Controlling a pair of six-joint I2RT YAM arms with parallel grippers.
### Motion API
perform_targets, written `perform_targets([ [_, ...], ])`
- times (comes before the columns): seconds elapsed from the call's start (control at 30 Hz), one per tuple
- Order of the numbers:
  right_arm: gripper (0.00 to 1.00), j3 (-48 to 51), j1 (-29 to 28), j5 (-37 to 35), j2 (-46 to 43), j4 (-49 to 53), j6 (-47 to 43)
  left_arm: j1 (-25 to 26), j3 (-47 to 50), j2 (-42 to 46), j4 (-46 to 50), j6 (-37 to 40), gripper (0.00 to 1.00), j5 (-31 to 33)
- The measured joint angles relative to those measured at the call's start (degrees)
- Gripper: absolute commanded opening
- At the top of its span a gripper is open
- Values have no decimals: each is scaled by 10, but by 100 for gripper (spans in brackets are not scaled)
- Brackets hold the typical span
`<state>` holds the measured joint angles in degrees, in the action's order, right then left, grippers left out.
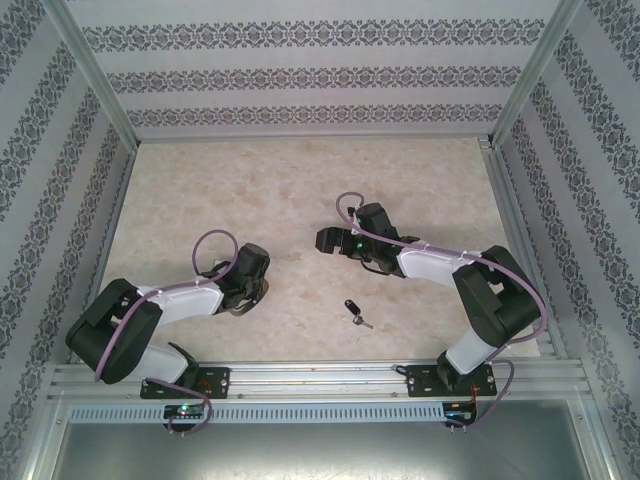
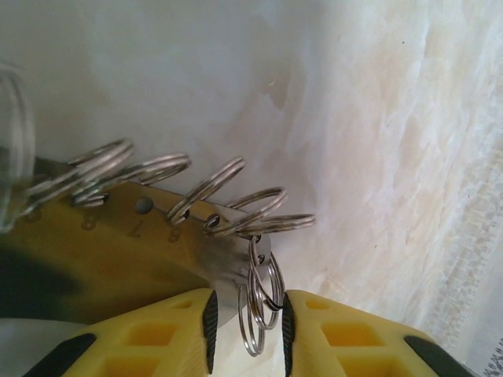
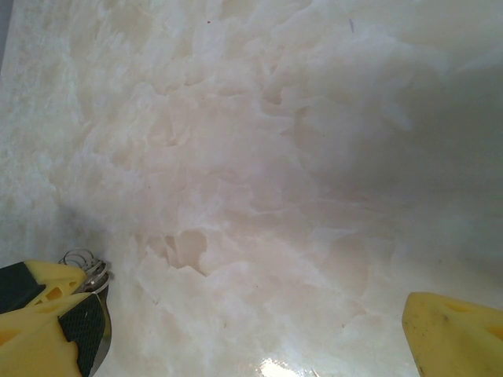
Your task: Put the keys on the keyring
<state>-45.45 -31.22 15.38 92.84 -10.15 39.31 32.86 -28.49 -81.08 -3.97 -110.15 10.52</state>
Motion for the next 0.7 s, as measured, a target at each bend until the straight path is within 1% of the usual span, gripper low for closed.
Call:
perform_targets([
  [0.1,97,0,0,0,0,0,0,0,0,-7,-10,5,14,-4],
  [0.23,97,0,0,0,0,0,0,0,0,-9,-24,6,9,-9],
  [0.37,98,0,0,1,0,0,0,0,0,-10,-33,12,0,-17],
  [0.5,98,0,0,-1,0,0,0,0,-2,-9,-37,43,0,-28],
  [0.6,97,0,0,-8,0,2,-3,0,-26,-3,-20,92,0,-39],
  [0.7,97,0,0,-9,-3,4,-7,0,-78,7,5,157,0,-52],
])
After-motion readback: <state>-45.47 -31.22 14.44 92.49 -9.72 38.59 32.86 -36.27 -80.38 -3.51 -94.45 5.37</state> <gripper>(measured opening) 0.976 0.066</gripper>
